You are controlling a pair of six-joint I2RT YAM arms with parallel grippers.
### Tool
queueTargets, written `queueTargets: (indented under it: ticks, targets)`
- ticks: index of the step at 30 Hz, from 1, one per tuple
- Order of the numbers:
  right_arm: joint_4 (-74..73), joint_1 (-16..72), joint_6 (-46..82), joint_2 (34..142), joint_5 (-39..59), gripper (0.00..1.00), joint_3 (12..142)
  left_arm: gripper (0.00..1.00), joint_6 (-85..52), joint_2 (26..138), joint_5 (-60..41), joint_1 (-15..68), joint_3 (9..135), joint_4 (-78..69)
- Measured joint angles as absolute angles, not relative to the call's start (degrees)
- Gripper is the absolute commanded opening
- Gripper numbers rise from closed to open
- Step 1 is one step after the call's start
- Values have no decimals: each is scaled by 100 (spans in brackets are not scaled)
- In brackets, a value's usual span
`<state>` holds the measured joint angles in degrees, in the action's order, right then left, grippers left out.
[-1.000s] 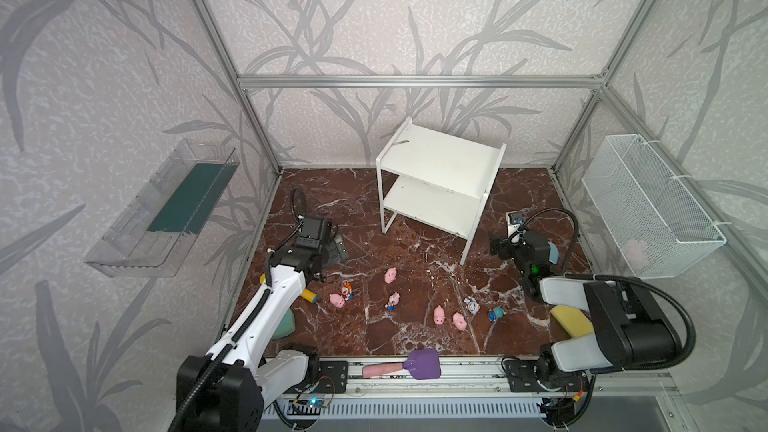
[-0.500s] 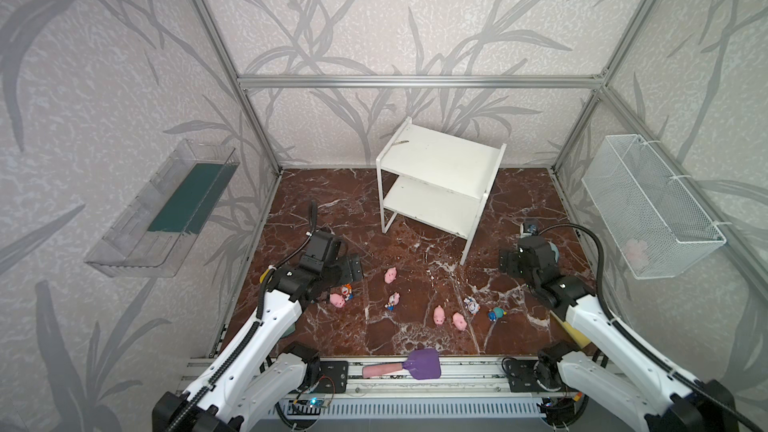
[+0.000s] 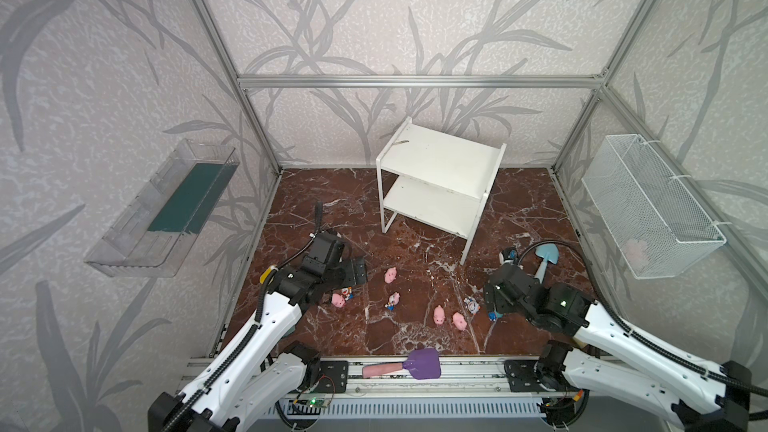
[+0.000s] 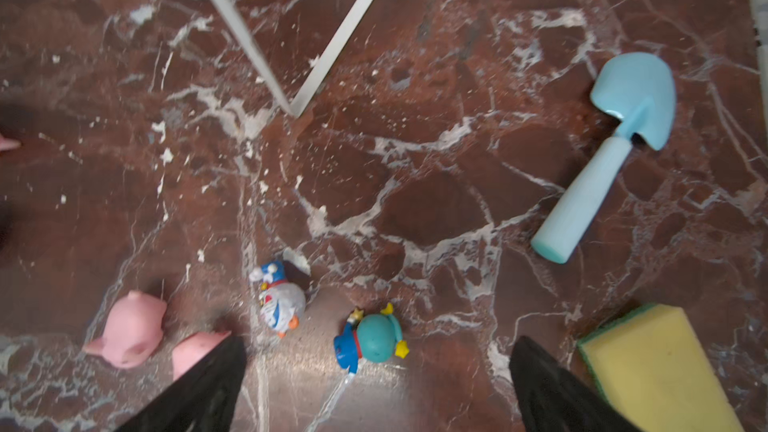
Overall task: Place and organize the plastic toys onto the shelf
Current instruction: 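Move the right gripper toward the pink-hooded Doraemon figurine while the left arm advances, then lower the right gripper and close it on the pink-hooded Doraemon figurine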
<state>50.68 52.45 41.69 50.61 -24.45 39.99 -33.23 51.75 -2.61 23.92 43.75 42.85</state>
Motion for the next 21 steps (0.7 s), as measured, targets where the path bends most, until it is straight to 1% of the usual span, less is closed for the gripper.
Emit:
queueTargets:
  ticks: [6, 10, 15, 21]
  targets:
    - [4842, 6292, 4309, 6386, -2209, 100, 4228, 99, -3347, 5201, -270, 2534, 4270, 4171]
    - [4206, 6737, 4307, 7286, -1929, 95, 4683, 99, -3365, 5234, -263, 2558, 4200, 4154]
    - [3284, 6938, 4322, 8073, -1514, 89, 5078, 99, -3371, 5133, -36, 2578, 4191, 4145]
    - [2375, 6958, 4333, 9100, -943, 83, 5588, 99, -3448, 4617, 423, 2578, 4086, 4141]
